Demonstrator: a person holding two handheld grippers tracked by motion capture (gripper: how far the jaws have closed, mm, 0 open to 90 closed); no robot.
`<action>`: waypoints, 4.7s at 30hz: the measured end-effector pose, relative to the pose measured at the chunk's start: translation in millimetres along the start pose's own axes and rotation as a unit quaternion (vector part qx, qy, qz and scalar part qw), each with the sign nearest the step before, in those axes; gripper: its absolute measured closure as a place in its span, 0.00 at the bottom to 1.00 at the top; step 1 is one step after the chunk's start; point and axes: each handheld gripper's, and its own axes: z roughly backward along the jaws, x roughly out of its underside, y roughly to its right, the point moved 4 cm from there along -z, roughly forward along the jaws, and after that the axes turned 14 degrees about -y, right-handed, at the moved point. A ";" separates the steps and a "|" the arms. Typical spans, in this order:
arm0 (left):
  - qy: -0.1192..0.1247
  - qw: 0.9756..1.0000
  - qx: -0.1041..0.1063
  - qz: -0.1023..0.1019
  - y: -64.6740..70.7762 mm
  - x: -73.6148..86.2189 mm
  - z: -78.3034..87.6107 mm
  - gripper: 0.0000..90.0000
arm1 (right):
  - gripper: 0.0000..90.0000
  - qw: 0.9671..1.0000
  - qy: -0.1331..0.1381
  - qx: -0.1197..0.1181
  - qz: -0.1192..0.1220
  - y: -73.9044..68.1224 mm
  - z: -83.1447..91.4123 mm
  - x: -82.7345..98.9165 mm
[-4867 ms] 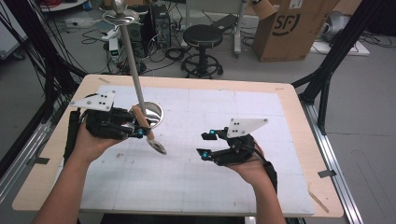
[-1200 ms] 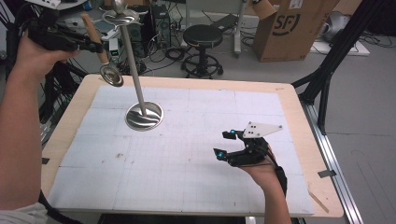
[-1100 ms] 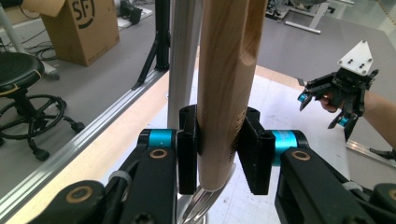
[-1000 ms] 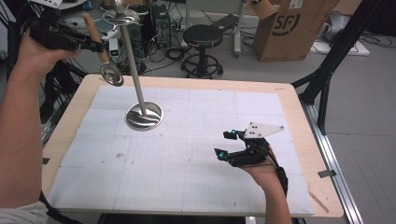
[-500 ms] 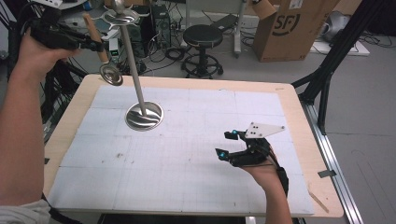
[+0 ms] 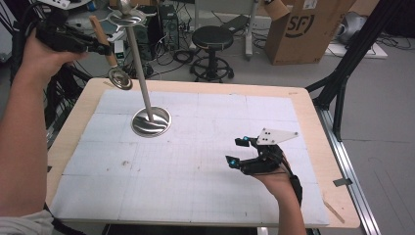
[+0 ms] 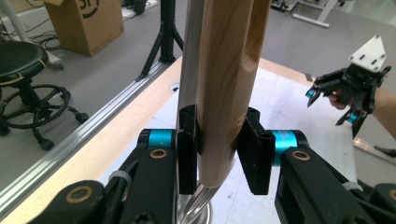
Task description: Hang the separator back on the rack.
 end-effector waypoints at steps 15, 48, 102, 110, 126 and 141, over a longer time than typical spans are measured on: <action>-0.020 1.000 -0.003 -0.009 12.0 -1.4 -2.7 0.78 | 0.30 1.000 0.000 -0.002 0.001 -1.4 0.0 -0.5; -0.024 0.999 0.011 -0.025 21.4 -11.4 -17.8 0.78 | 0.30 1.000 0.003 -0.002 0.000 -1.3 0.0 -1.2; 0.028 0.998 -0.058 0.023 20.5 29.8 20.4 0.23 | 0.30 1.000 0.000 -0.006 0.004 -3.2 -3.0 -2.7; 0.032 0.997 -0.067 0.017 31.8 44.5 19.5 0.18 | 0.30 1.000 0.001 -0.009 0.007 -3.9 -3.9 -3.8; 0.035 0.997 -0.069 -0.001 63.2 74.8 4.9 0.10 | 0.30 1.000 0.006 -0.014 0.005 -3.5 -1.6 -3.6; 0.062 0.996 -0.054 -0.017 94.1 126.8 -25.9 0.07 | 0.27 1.000 0.009 -0.015 0.001 -2.5 1.5 -2.3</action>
